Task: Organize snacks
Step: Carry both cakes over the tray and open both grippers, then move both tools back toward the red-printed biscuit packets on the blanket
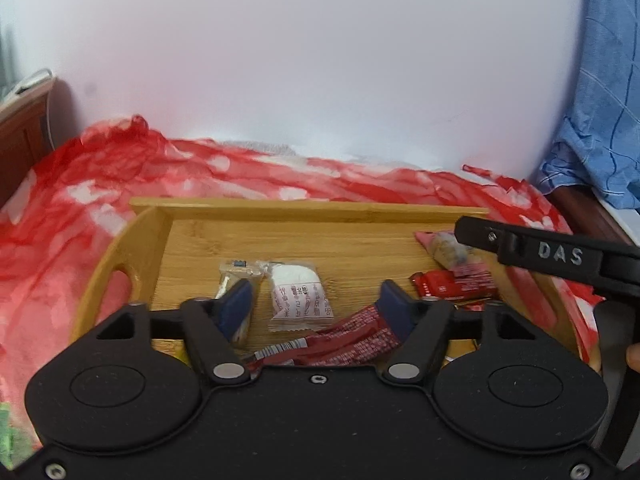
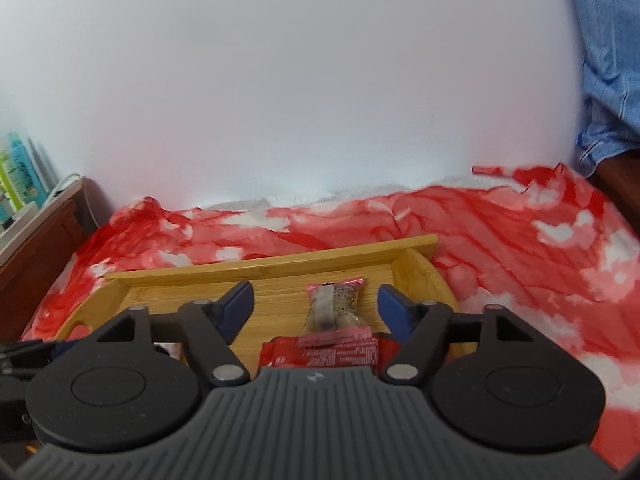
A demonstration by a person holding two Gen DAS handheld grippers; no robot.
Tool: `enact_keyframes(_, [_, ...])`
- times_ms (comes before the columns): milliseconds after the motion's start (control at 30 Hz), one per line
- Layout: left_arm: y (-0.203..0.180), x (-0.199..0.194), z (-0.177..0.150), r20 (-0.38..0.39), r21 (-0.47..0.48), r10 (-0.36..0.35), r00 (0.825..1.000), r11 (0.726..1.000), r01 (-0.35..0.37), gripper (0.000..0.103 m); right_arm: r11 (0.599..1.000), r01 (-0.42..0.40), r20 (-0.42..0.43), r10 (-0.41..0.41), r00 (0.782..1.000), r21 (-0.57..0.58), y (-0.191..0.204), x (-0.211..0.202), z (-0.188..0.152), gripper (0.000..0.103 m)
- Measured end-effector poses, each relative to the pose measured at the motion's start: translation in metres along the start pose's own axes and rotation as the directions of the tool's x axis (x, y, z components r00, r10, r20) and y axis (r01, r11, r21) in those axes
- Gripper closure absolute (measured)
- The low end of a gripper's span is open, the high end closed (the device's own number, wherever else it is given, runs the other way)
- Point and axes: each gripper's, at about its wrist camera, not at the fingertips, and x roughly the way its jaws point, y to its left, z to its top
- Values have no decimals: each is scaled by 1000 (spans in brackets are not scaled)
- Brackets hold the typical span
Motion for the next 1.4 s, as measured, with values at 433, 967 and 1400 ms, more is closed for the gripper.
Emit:
enact_keyframes(433, [4, -67, -19, 34, 30, 23, 999, 999, -24, 9, 1000, 0, 87, 1, 996, -21, 14, -88, -43, 12])
enact_keyframes(967, [2, -120, -74, 60, 71, 36, 998, 997, -40, 4, 1000, 21, 126, -18, 992, -22, 20, -145, -112, 1])
enact_keyframes(1400, [17, -141, -118, 11, 70, 63, 998, 996, -63, 3, 999, 34, 115, -31, 993, -27, 31, -154, -141, 0])
